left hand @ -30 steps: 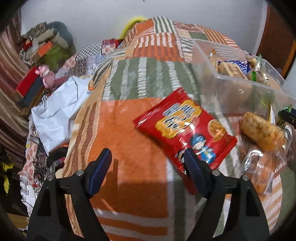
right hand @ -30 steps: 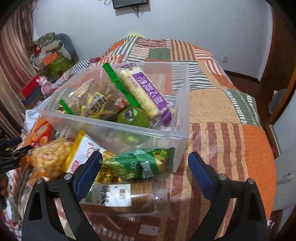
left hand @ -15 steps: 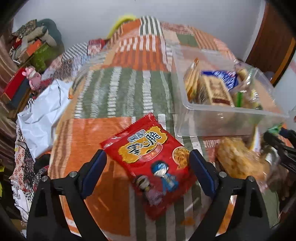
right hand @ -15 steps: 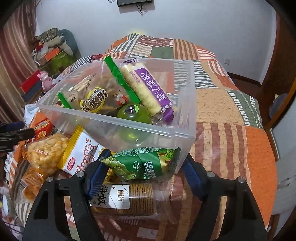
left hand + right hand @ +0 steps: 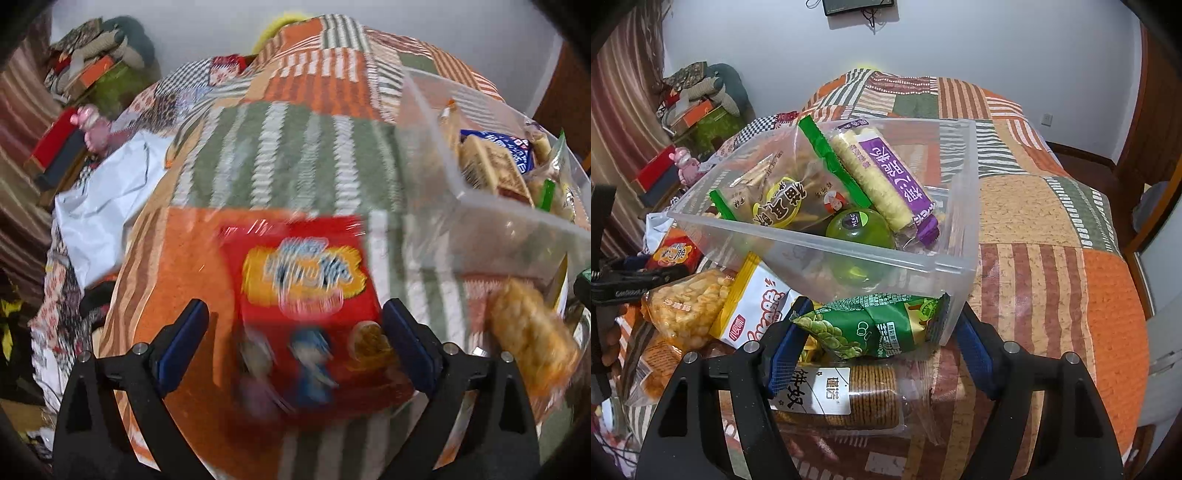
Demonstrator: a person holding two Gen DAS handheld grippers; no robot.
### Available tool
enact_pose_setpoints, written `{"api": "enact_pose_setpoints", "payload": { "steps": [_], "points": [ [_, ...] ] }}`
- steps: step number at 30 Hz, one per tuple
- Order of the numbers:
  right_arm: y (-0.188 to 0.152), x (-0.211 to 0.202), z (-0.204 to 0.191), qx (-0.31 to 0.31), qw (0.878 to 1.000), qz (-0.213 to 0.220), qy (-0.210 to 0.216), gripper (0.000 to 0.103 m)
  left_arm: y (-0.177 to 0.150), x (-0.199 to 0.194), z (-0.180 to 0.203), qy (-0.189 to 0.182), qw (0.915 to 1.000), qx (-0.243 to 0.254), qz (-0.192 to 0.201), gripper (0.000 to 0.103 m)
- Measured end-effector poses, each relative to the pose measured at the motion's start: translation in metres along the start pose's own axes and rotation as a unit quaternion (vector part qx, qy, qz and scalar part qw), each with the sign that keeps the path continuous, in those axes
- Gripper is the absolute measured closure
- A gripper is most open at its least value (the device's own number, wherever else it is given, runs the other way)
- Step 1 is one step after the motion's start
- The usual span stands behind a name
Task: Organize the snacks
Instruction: 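Grasp the red snack bag with the left tool and lift it, then lift the red bag with the left tool while the right grasps the green pea bag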
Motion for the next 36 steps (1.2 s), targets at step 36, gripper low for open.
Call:
{"api": "enact_pose_setpoints", "payload": {
  "steps": [36],
  "points": [
    [0.006,-0.037,0.007,0.005,0.999,0.044,0.010,0.060,0.005,-0.032,-0.016,-0.046,0.9967,0.009,0.066,0.037]
  ]
}}
Point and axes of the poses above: each gripper's, at about its wrist camera, not at the fingertips, and x roughly the way its jaws point, z to its right, y to its top, the point moved 6 cm from there along x, roughly the way its jaws point, and after that the axes turned 8 degrees about z, right-handed, at the moved point
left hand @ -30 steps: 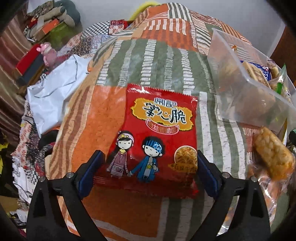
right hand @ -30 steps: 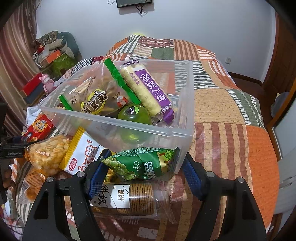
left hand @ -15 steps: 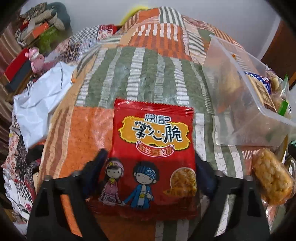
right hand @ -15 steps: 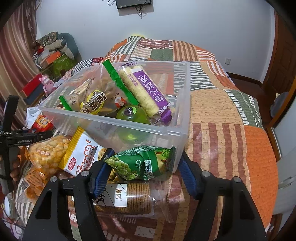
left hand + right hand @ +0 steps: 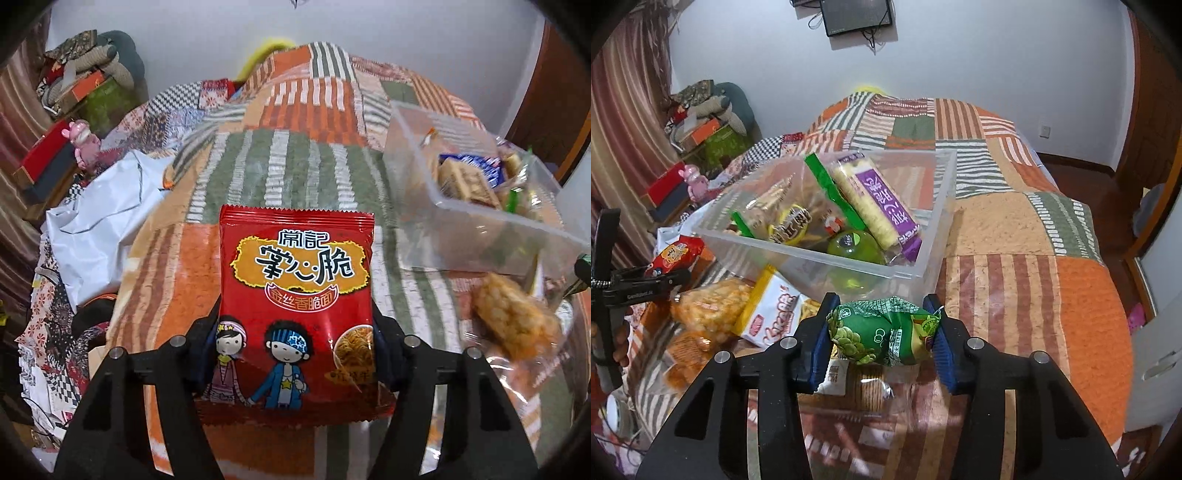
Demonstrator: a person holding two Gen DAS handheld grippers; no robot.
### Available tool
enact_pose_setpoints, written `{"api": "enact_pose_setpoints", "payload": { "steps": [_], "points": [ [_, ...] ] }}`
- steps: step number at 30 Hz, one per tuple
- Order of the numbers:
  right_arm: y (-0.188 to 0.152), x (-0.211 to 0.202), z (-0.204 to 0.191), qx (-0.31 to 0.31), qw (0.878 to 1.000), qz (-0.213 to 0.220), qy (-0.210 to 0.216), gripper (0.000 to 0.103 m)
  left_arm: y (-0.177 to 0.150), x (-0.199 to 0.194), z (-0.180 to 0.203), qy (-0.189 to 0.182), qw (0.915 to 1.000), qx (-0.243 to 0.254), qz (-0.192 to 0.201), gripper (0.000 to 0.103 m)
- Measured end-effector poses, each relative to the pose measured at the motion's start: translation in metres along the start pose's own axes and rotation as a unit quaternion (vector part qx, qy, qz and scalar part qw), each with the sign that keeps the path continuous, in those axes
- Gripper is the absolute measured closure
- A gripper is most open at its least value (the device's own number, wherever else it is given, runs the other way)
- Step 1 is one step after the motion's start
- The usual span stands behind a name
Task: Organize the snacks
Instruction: 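Lift the red bag with the left tool while the right grasps the green pea bag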
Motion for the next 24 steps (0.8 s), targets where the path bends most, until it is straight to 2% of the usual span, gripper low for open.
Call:
{"api": "enact_pose_setpoints", "payload": {
  "steps": [11,24],
  "points": [
    [0.022,-0.033,-0.026,-0.033,0.998,0.051,0.009,0.060,0.023,-0.057,0.024,-0.016,0.9981,0.024,0.054,0.037],
    [0.051,-0.035,-0.024,-0.017,0.996,0.085,0.010,0.060,0.055,-0.070,0.058,-0.042,0.9943,0.050,0.085,0.037]
  ]
}}
Point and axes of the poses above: each gripper's, at about its wrist camera, not at the fingertips, and x roughly the way its jaws point, z to its right, y to its top, the point moved 6 cm from there along x, roughly the way its jaws point, and after that the axes turned 8 degrees about z, right-handed, at the moved point
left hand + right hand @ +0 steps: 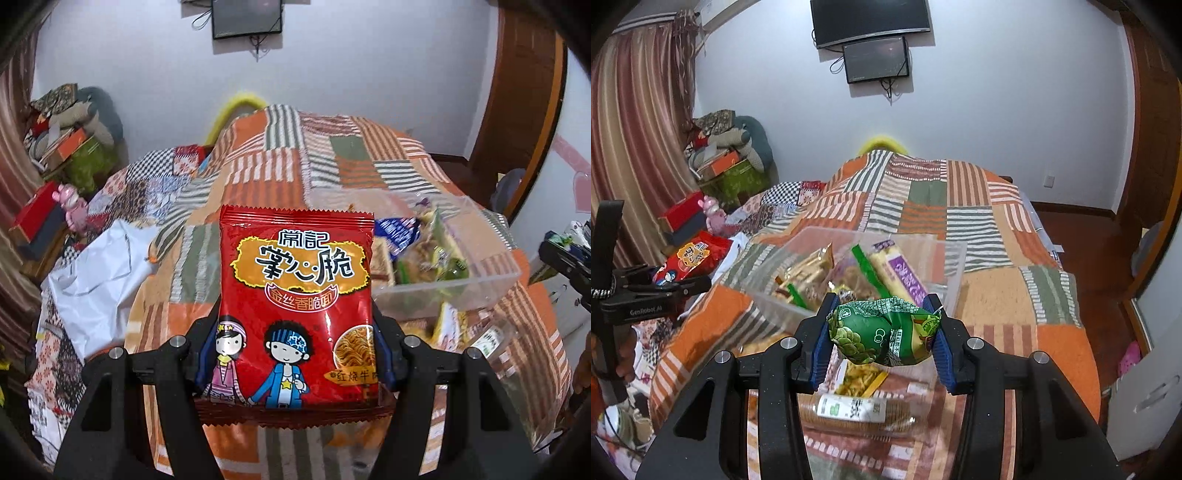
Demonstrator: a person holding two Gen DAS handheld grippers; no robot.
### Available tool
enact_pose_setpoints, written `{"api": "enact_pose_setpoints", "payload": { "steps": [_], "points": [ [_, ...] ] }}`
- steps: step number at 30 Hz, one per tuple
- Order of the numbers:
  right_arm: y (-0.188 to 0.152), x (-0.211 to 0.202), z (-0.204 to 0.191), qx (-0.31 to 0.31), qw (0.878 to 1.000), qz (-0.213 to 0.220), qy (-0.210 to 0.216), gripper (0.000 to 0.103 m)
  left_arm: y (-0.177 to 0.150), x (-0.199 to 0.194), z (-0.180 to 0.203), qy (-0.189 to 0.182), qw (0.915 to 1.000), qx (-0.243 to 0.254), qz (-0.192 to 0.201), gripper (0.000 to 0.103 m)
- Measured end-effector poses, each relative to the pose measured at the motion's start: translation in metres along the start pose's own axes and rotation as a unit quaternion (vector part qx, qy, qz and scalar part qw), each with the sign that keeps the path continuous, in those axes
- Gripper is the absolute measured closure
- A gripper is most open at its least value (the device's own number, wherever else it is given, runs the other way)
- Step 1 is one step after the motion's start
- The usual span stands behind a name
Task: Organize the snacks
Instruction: 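Lift the red bag with the left tool while the right grasps the green pea bag, then lower both bags into the box and open both tools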
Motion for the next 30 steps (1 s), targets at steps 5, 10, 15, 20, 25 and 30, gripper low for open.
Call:
{"api": "enact_pose_setpoints", "payload": {
  "steps": [5,10,15,20,25,30],
  "points": [
    [0.005,0.015,0.006,0.010,1.000,-0.006,-0.004,0.060,0.013,0.013,0.019,-0.013,0.9998,0.011,0.008,0.037],
    [0.008,0.027,0.016,0.022,1.000,-0.013,-0.005,0.060,0.022,0.030,0.029,-0.030,0.9995,0.000,0.002,0.037],
    [0.015,0.035,0.021,0.027,1.000,-0.013,-0.009,0.060,0.029,0.053,0.037,-0.035,0.9993,-0.007,-0.008,0.037],
    [0.019,0.044,0.022,0.016,1.000,-0.016,-0.009,0.060,0.036,0.075,0.040,-0.055,0.9975,-0.034,-0.029,0.037],
    [0.023,0.055,0.024,0.017,1.000,-0.019,-0.007,0.060,0.042,0.092,0.044,-0.041,0.9983,-0.030,-0.029,0.037],
    [0.026,0.068,0.025,0.012,1.000,-0.022,-0.010,0.060,0.044,0.106,0.055,-0.037,0.9986,-0.015,-0.034,0.037]
  ]
}}
Point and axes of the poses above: each gripper's, at about its wrist camera, not at the fingertips, and x roughly the way its jaws point, z to its right, y to its top, the point moved 6 cm from there along x, roughly the way its jaws point, and after that the axes turned 8 degrees about z, right-handed, at the moved point
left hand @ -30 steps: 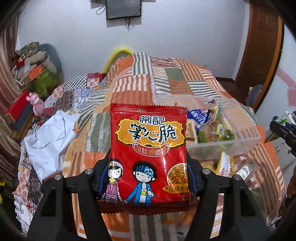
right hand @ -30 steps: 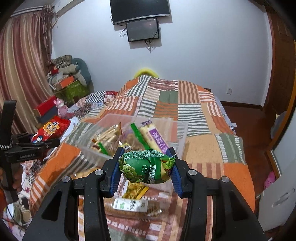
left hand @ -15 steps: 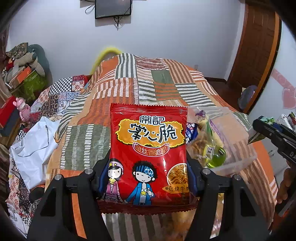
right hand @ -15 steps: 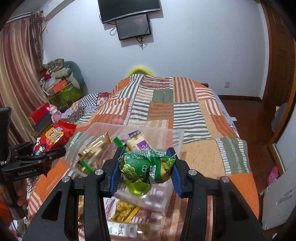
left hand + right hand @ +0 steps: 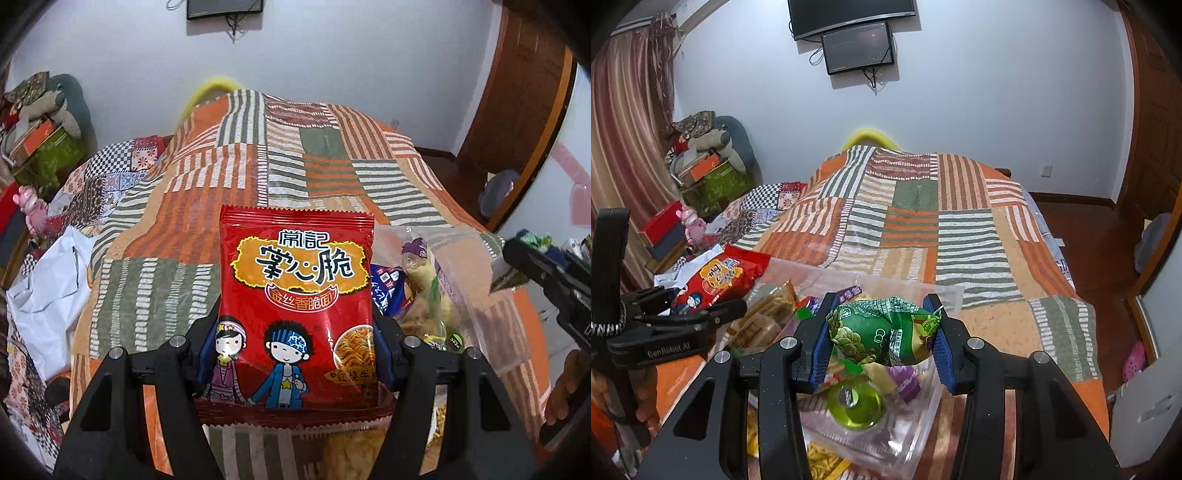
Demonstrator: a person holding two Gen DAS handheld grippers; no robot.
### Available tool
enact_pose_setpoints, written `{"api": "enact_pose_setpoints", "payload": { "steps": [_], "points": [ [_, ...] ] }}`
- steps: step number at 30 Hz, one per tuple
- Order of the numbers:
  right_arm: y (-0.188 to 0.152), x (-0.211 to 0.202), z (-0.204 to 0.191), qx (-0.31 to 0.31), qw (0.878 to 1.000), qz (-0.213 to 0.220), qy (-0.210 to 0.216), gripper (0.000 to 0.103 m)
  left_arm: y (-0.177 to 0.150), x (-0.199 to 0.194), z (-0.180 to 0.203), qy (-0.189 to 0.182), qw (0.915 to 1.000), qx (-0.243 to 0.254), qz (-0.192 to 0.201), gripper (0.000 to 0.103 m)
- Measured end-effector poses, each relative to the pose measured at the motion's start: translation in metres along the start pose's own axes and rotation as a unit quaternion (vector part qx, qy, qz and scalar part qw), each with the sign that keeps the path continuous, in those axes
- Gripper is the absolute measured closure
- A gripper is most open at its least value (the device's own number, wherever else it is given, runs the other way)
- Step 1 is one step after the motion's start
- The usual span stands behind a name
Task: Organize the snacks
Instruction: 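Lower both bags into the box and open both tools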
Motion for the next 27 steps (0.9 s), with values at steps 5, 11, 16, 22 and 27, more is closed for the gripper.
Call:
{"api": "enact_pose_setpoints", "payload": {
  "steps": [5,11,16,22,27],
  "points": [
    [0.006,0.011,0.001,-0.010,1.000,-0.001,-0.008,0.060,0.004,0.008,0.011,-0.006,0.9999,0.009,0.000,0.037],
    [0.004,0.027,0.008,-0.005,1.000,-0.015,-0.014,0.060,0.012,0.020,0.023,-0.024,0.9997,-0.001,-0.003,0.037],
    [-0.002,0.039,0.011,-0.008,0.999,-0.030,-0.021,0.060,0.011,0.030,0.030,-0.026,0.9996,-0.001,-0.009,0.037],
    [-0.005,0.044,0.012,-0.008,0.999,-0.038,-0.011,0.055,0.004,0.042,0.023,-0.028,0.9990,-0.024,-0.024,0.037],
    [-0.006,0.044,0.010,-0.017,0.999,-0.046,-0.009,0.044,0.001,0.043,0.022,-0.021,0.9992,-0.019,-0.029,0.035]
  ]
}}
Point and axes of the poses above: each gripper's, at about its wrist camera, not at the fingertips, and x roughly the way its jaws point, z to its right, y to its top, the point moved 6 cm from there along x, roughly the way its jaws point, and after that the axes turned 8 degrees about z, right-handed, at the moved point
